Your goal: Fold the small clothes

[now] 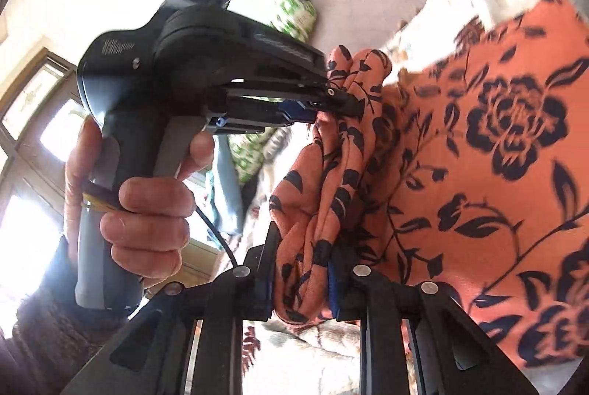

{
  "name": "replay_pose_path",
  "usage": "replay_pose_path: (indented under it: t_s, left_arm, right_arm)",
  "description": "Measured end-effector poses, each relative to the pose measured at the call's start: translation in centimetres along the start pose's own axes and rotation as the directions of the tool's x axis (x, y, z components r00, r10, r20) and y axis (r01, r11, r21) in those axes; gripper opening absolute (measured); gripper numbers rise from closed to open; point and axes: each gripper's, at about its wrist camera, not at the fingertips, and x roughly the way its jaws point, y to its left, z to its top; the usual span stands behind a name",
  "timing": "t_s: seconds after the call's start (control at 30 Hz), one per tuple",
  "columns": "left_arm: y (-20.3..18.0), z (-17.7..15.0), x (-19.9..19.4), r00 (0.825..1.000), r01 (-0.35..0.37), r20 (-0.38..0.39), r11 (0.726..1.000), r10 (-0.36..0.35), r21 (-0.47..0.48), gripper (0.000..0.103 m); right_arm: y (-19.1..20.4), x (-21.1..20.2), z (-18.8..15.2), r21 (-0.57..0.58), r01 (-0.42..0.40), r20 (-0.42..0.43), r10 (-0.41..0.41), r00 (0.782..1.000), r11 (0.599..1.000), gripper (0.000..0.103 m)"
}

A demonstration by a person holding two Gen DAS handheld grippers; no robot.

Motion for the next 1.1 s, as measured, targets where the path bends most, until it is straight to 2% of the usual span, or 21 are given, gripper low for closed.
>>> replay_pose_path:
  t_s: [0.1,0.17,0.27,0.33,0.4,0.47,0.53,0.6,0.63,0.67,0.7,0.77,0.8,0.87,0.97,1.03,1.1]
  left_arm:
    - [-3.4,-0.1,-0.9,0.997,0.082,0.012,0.996,-0.082,0.028,0.015]
    - [-5.8,-0.2,0.5,0.994,0.111,0.000,0.992,-0.111,0.054,0.015]
    - [-7.6,-0.5,5.4,0.990,0.131,-0.058,0.990,-0.128,0.046,0.016]
    - [-8.1,-0.9,8.9,0.988,0.115,-0.102,0.993,-0.113,0.016,0.017]
    - [-8.4,-1.2,10.2,0.993,0.082,-0.091,0.996,-0.080,0.017,0.018]
    - [-8.7,-1.3,9.6,0.994,0.080,-0.078,0.996,-0.077,0.040,0.019]
    - [-8.2,-1.2,7.6,0.989,0.133,-0.067,0.990,-0.130,0.049,0.019]
    - [-6.5,-1.0,4.6,0.975,0.223,-0.021,0.974,-0.222,0.031,0.019]
    - [-5.4,-1.1,3.2,0.965,0.260,0.008,0.965,-0.261,0.021,0.021]
    - [-4.1,-1.1,1.6,0.960,0.277,0.040,0.961,-0.277,0.011,0.026]
    - [-2.7,-1.3,0.6,0.961,0.265,0.079,0.964,-0.265,-0.002,0.031]
    - [-0.2,-2.1,-0.5,0.974,0.182,0.140,0.983,-0.178,-0.012,0.046]
    - [1.0,-2.6,-0.7,0.978,0.138,0.160,0.990,-0.133,-0.024,0.046]
    - [3.0,-4.2,0.0,0.986,0.081,0.152,0.995,-0.072,-0.054,0.046]
    - [5.2,-6.9,2.1,0.991,0.077,0.117,0.991,-0.064,-0.109,0.047]
    - [5.7,-8.3,3.2,0.990,0.079,0.123,0.987,-0.062,-0.139,0.048]
    - [5.5,-9.2,3.9,0.990,0.070,0.128,0.987,-0.051,-0.146,0.048]
  right_arm:
    - [-0.9,-3.8,0.2,0.007,0.043,0.054,-0.043,0.998,0.999,0.020]
    - [-2.3,-5.6,0.0,0.041,0.102,0.057,-0.104,0.993,0.994,0.020]
    - [-5.1,-7.3,0.0,0.082,0.251,0.000,-0.252,0.968,0.964,0.020]
    - [-7.0,-7.4,-0.3,0.125,0.288,-0.056,-0.284,0.957,0.949,0.020]
    - [-8.4,-7.5,-0.5,0.154,0.306,-0.098,-0.293,0.951,0.940,0.023]
    - [-9.1,-7.8,-0.4,0.178,0.288,-0.105,-0.273,0.956,0.941,0.024]
    - [-9.0,-8.6,-0.2,0.175,0.271,-0.092,-0.258,0.962,0.947,0.029]
    - [-8.4,-9.9,0.0,0.154,0.256,-0.021,-0.256,0.966,0.954,0.034]
    - [-8.0,-10.8,0.1,0.149,0.253,0.027,-0.260,0.965,0.956,0.041]
    - [-7.9,-11.4,0.3,0.146,0.255,0.074,-0.268,0.961,0.956,0.045]
    - [-7.9,-11.8,0.6,0.148,0.260,0.111,-0.277,0.954,0.954,0.054]
    - [-8.0,-12.1,1.1,0.160,0.270,0.149,-0.293,0.944,0.950,0.057]
    - [-7.8,-11.9,1.7,0.164,0.269,0.151,-0.294,0.944,0.949,0.058]
    - [-8.5,-10.8,2.4,0.166,0.283,0.149,-0.308,0.940,0.945,0.058]
    - [-8.6,-7.8,3.6,0.154,0.276,0.135,-0.297,0.945,0.949,0.058]
    - [-8.0,-6.4,3.7,0.129,0.280,0.124,-0.296,0.947,0.951,0.058]
    - [-7.4,-4.9,3.9,0.087,0.344,0.088,-0.351,0.932,0.935,0.058]
